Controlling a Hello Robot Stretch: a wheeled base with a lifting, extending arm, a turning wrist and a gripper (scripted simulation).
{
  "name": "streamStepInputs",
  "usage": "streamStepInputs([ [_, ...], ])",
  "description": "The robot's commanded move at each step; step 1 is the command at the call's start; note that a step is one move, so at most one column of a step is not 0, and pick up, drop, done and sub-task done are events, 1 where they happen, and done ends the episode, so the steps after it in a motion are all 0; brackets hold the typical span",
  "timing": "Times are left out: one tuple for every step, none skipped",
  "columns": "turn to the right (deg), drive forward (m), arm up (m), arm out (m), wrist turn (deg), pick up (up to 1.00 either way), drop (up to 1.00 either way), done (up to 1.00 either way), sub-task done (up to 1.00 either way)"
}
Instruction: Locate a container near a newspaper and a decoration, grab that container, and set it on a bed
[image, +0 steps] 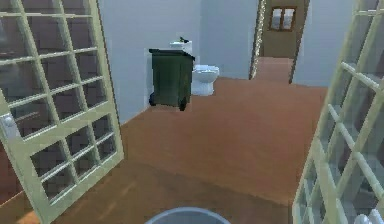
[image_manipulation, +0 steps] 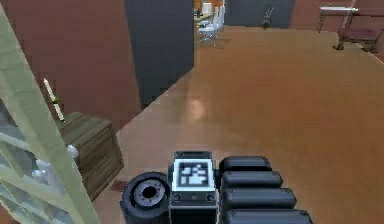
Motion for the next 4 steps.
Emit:
streamStepInputs([
  [0.0, 0.75, 0.00, 0.00, 0.0, 0.00, 0.00, 0.00, 0.00],
  [24.0, 0.00, 0.00, 0.00, 0.0, 0.00, 0.00, 0.00, 0.00],
  [0.0, 1.00, 0.00, 0.00, 0.0, 0.00, 0.00, 0.00, 0.00],
  [3.0, 0.00, 0.00, 0.00, 0.0, 0.00, 0.00, 0.00, 0.00],
])
